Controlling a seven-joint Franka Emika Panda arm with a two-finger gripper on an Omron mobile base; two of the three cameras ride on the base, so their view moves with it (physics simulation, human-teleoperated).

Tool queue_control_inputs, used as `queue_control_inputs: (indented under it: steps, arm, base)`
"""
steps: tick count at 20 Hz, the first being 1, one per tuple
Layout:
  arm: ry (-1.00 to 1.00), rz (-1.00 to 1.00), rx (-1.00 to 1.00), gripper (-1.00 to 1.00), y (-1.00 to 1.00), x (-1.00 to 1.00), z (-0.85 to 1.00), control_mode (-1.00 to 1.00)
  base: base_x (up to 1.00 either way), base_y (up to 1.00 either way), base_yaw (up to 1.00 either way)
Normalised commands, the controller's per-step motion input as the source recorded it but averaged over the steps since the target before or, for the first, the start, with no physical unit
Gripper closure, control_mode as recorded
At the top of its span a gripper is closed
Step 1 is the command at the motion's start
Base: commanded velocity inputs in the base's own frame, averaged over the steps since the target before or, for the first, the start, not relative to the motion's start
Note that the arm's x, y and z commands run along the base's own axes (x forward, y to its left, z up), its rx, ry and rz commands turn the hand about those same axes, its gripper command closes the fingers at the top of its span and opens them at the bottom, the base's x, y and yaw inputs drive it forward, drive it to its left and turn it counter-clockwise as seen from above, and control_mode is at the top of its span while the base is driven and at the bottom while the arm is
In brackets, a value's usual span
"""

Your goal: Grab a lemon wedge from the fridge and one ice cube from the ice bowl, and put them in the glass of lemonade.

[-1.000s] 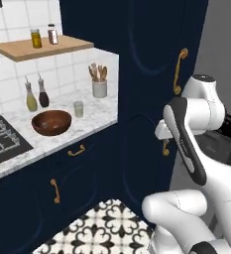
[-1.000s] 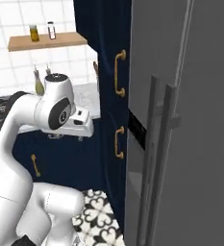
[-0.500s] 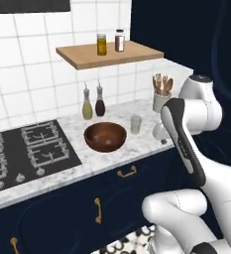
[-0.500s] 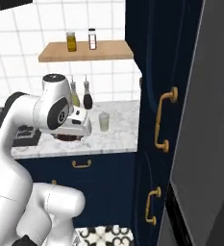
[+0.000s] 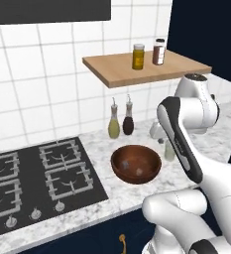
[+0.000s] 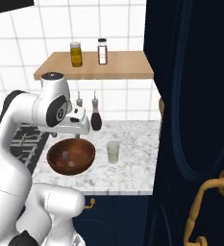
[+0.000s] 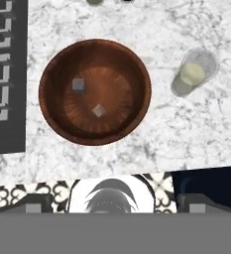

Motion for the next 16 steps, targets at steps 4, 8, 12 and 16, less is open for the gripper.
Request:
queue_control_inputs:
  steps: [4,8,12,16]
  arm:
    - [-0.01,0.01,0.00,-1.00,0.02,0.03,-0.23,-1.00]
    - [-0.02,0.10,0.00,-1.00,0.27,0.11,-0.71,-1.00]
    - [0.00,0.04,0.00,-1.00,0.44,0.21,-0.41,-1.00]
    - [0.00,0.00,0.11,-1.00,0.12,0.00,-0.20,-1.00]
  base:
    - [0.23,0.00,0.00]
    - [0.00,0.00,0.00]
    - [0.00,0.00,0.00]
    - [0.00,0.00,0.00]
